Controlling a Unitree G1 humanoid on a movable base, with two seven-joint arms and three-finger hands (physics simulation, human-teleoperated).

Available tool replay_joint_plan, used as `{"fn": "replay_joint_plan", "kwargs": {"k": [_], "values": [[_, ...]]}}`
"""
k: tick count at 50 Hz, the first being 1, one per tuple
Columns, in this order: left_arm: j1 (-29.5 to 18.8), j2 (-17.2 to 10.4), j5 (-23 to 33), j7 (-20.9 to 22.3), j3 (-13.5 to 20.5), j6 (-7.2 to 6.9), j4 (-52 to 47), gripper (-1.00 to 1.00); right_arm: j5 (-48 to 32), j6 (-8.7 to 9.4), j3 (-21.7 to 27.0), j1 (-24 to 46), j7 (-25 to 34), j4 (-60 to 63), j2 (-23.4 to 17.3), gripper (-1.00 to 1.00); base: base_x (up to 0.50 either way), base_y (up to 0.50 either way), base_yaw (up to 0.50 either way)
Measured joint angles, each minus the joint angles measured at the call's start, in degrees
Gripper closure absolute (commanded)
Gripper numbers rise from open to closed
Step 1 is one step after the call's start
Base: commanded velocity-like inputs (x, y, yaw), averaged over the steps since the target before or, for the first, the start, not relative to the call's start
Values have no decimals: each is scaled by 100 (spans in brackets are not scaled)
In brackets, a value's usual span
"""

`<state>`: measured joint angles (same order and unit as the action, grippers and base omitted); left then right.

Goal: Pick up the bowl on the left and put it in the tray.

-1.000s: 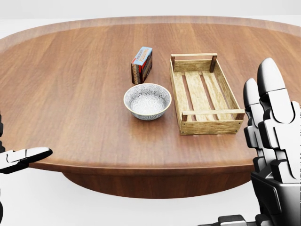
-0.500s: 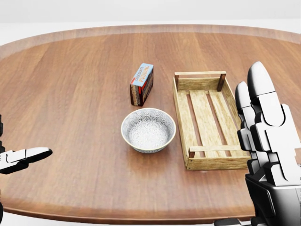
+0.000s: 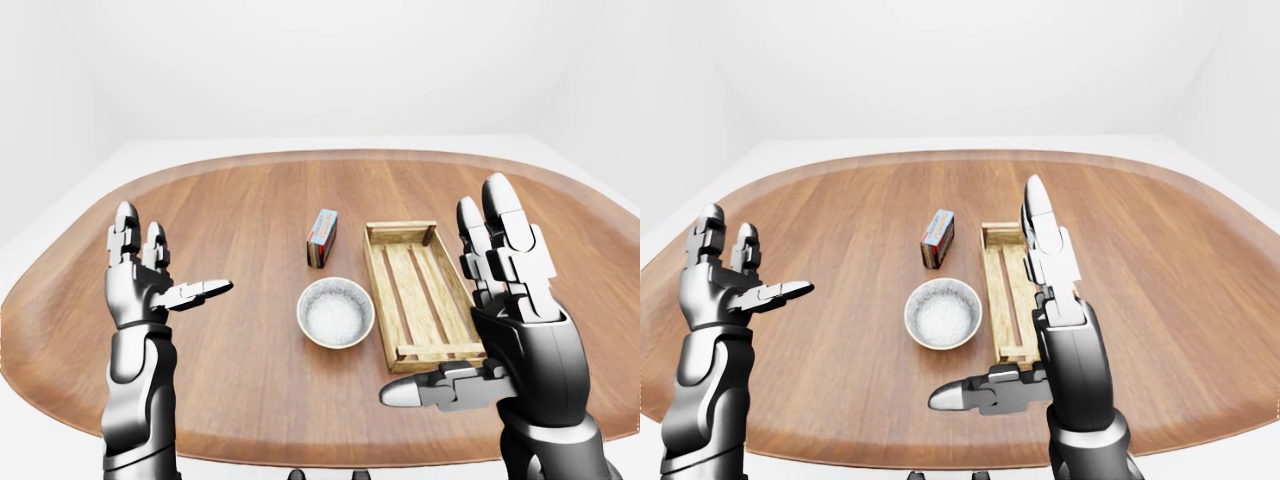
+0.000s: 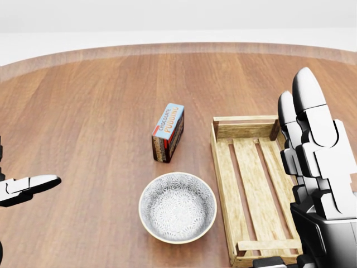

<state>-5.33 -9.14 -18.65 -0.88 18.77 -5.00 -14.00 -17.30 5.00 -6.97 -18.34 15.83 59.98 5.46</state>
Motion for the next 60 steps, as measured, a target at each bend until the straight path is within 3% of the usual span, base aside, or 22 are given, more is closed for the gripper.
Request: {"fn": "replay_joint_plan", "kwargs": {"k": [8, 23, 37, 60], "values": [[-6, 1, -18, -6, 9, 0, -34, -100, 27, 0, 14, 15, -22, -14, -8, -100, 46, 0, 0], [43, 12, -54, 4, 25, 0, -98, -100, -170, 0, -168, -9, -169, -2, -10, -100, 0, 0, 0], [80, 33, -54, 14, 27, 0, -153, -100, -2074, 0, -463, 340, 1106, 0, 542, -100, 0, 0, 0], [58, 18, -49, 2, 40, 0, -139, -100, -3114, 0, -1724, 695, 1070, -321, -724, -100, 0, 0, 0]]}}
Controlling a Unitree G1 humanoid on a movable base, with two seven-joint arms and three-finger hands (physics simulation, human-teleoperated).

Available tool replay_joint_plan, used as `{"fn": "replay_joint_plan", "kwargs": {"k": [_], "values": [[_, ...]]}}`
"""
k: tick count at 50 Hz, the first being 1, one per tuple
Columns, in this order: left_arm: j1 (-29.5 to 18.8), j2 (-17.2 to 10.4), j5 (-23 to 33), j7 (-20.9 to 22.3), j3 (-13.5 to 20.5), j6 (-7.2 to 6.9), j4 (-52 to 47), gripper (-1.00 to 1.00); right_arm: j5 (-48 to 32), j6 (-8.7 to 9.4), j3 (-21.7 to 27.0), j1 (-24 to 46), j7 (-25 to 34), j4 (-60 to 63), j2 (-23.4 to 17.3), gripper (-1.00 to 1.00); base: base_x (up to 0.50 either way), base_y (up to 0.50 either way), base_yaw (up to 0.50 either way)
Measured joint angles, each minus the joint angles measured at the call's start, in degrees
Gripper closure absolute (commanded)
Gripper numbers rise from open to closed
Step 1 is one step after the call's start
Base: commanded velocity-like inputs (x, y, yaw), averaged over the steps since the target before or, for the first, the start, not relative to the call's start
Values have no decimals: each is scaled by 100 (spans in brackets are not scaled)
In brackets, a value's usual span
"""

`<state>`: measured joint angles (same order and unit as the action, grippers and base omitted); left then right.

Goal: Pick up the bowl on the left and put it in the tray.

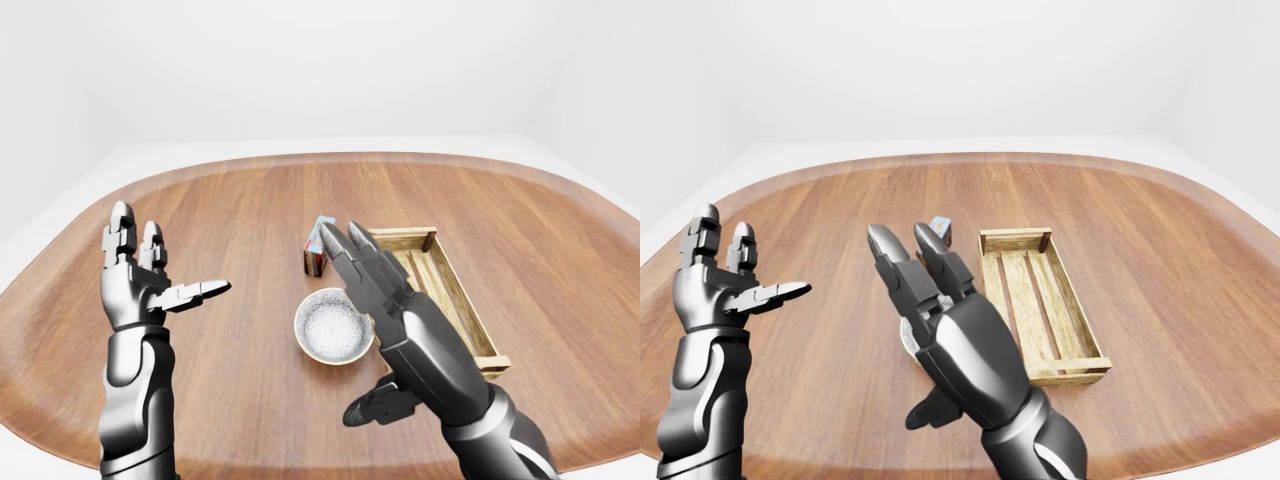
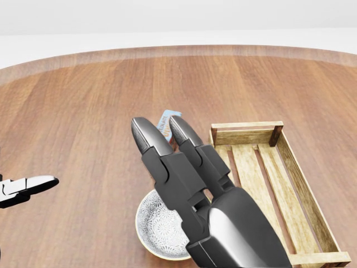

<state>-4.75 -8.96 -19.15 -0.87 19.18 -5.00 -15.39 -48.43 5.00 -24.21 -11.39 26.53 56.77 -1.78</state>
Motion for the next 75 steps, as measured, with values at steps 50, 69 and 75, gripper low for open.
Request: {"fn": "replay_joint_plan", "kwargs": {"k": [50, 69, 75], "values": [[-16, -11, -74, -59, 25, 0, -22, -100, -1611, 0, -263, 228, 433, -2695, 91, -100, 0, 0, 0], [-14, -12, -83, -77, 21, 0, -27, -100, -1932, 0, -137, 513, 716, -3239, 312, -100, 0, 0, 0], [-14, -13, -86, -74, 23, 0, -33, -100, -1965, 0, -69, 545, 761, -3359, 331, -100, 0, 0, 0]]}}
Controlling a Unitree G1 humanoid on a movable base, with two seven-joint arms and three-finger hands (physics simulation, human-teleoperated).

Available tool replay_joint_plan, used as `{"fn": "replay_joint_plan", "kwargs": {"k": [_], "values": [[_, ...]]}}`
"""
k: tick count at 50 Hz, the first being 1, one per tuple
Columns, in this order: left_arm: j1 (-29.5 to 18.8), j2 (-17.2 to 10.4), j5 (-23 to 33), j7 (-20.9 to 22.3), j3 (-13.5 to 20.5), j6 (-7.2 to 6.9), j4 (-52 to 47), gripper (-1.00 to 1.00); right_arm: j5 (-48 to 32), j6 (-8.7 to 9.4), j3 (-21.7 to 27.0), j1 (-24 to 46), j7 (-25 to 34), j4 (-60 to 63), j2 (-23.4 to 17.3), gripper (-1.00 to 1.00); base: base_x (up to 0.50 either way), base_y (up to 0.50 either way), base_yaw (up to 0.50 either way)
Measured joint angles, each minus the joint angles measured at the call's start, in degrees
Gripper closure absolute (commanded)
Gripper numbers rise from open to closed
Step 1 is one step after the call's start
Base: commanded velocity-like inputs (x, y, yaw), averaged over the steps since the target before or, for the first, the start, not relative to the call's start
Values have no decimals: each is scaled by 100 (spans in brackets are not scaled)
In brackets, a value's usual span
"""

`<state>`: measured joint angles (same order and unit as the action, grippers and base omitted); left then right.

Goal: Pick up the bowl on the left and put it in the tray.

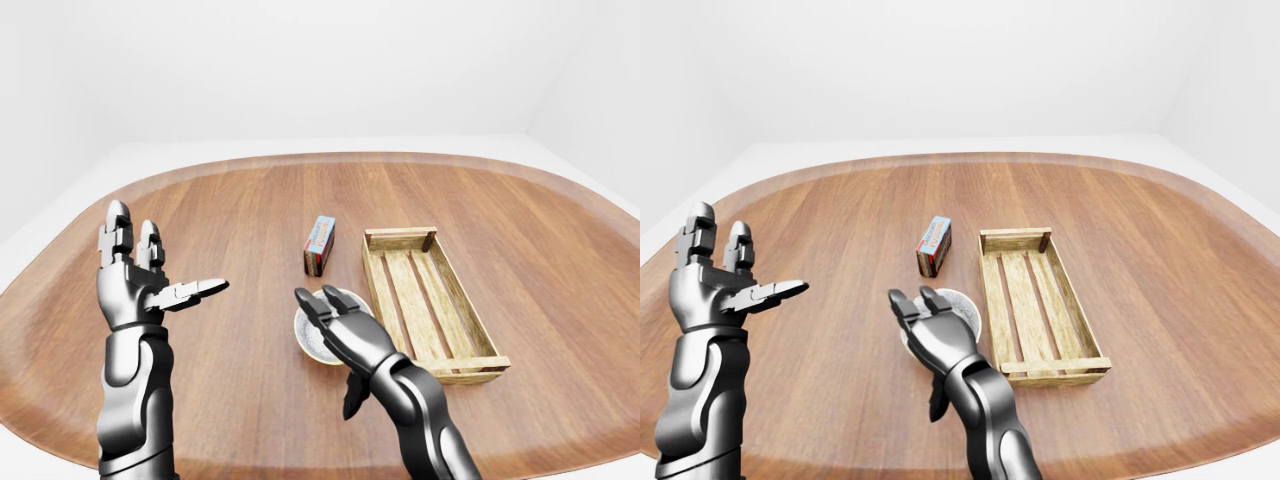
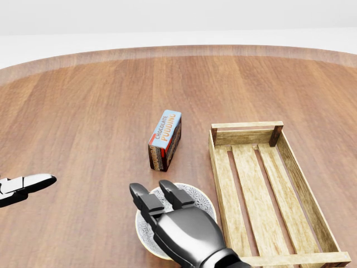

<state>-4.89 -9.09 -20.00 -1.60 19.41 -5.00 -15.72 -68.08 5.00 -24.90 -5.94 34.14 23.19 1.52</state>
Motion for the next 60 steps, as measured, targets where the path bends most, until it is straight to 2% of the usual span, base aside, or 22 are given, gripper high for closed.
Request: {"fn": "replay_joint_plan", "kwargs": {"k": [28, 60], "values": [[-26, 2, 27, -1, -39, 0, 117, -100, 12, 0, 174, 31, 187, -168, 17, -100, 0, 0, 0], [4, 38, 71, 4, -74, 0, 75, -100, 343, 0, 671, 413, 52, -1184, -21, -100, 0, 0, 0]]}}
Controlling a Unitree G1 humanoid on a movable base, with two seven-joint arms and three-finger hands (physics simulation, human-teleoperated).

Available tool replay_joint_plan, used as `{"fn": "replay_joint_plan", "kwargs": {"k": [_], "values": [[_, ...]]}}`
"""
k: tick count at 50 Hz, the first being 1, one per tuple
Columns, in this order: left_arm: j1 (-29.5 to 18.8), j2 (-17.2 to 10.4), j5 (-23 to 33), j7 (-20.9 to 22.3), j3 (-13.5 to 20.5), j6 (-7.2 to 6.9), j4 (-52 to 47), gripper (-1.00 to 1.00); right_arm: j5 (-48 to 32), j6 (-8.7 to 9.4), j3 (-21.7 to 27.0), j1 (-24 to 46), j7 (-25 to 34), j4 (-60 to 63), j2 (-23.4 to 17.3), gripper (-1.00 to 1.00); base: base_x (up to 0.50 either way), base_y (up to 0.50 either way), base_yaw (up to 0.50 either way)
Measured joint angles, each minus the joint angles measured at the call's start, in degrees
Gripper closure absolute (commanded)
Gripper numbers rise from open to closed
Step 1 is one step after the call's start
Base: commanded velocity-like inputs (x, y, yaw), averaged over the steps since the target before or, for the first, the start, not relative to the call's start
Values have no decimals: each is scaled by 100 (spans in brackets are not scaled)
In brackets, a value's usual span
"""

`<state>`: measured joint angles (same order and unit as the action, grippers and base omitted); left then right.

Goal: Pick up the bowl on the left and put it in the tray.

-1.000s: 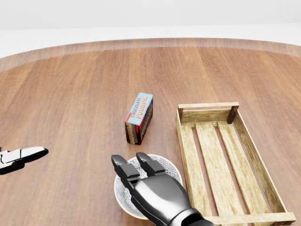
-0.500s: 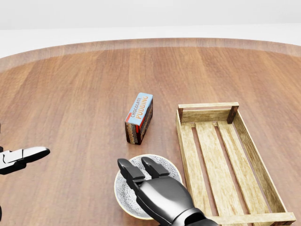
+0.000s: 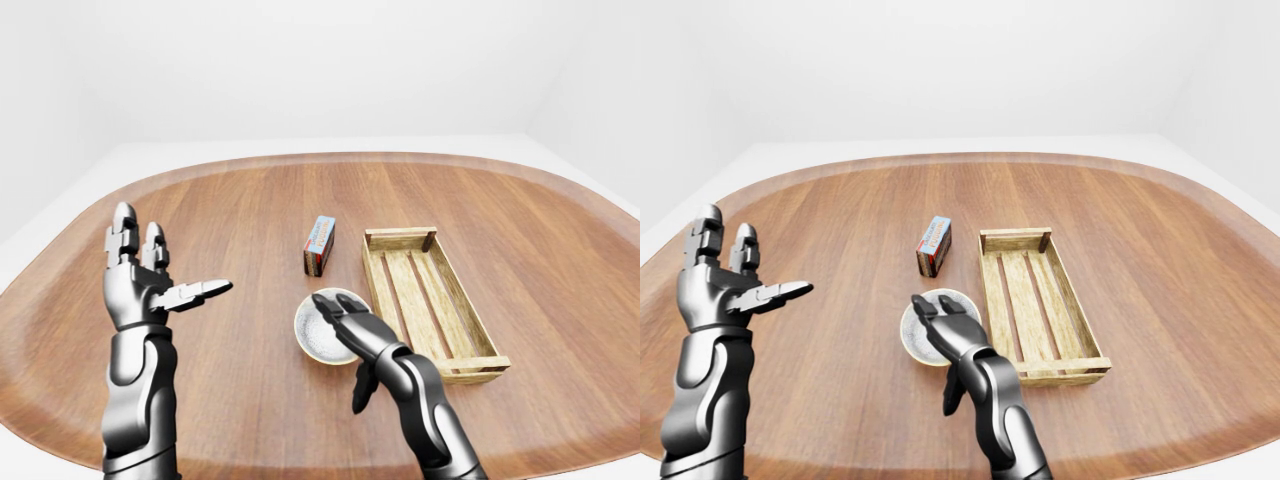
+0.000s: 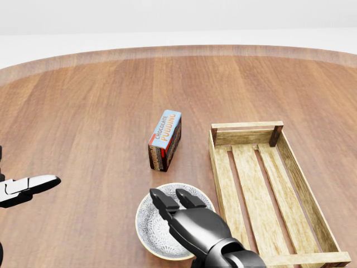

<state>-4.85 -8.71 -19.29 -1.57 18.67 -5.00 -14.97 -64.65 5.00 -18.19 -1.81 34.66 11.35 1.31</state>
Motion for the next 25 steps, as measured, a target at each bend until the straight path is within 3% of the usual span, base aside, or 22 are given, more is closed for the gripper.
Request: {"fn": "replay_joint_plan", "kwargs": {"k": [25], "values": [[-18, -25, -43, -11, 35, 0, -23, -100, 121, 0, 317, 568, -46, -912, 89, -100, 0, 0, 0]]}}
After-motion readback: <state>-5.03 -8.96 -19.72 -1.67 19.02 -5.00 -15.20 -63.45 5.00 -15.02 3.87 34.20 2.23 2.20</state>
